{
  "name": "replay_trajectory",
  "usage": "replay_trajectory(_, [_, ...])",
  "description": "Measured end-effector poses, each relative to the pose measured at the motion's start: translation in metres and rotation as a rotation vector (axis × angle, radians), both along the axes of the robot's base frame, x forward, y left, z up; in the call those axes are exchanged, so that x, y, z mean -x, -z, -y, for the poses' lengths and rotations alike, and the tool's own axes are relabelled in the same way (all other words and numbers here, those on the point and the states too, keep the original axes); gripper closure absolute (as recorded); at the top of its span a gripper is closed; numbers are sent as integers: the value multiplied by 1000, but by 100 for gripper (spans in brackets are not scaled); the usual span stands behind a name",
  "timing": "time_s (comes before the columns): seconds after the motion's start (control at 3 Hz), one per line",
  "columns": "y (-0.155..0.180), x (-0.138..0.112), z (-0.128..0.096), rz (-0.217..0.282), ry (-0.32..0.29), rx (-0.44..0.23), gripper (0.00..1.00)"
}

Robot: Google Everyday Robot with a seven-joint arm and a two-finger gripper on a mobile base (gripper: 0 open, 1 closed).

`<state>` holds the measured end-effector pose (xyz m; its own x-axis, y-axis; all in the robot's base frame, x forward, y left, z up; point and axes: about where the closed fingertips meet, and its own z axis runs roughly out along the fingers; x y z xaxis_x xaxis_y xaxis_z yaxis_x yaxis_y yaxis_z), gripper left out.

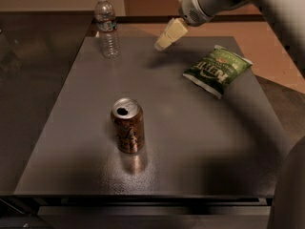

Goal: Move water bottle near orange can

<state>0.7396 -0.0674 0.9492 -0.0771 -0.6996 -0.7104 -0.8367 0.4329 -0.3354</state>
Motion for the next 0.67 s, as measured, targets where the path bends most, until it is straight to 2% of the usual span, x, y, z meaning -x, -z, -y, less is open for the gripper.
replay_trajectory(0.33, [7, -17, -29, -37, -19, -101, 0])
replay_trajectory(0.67, [15, -25, -63, -90, -36, -174, 0])
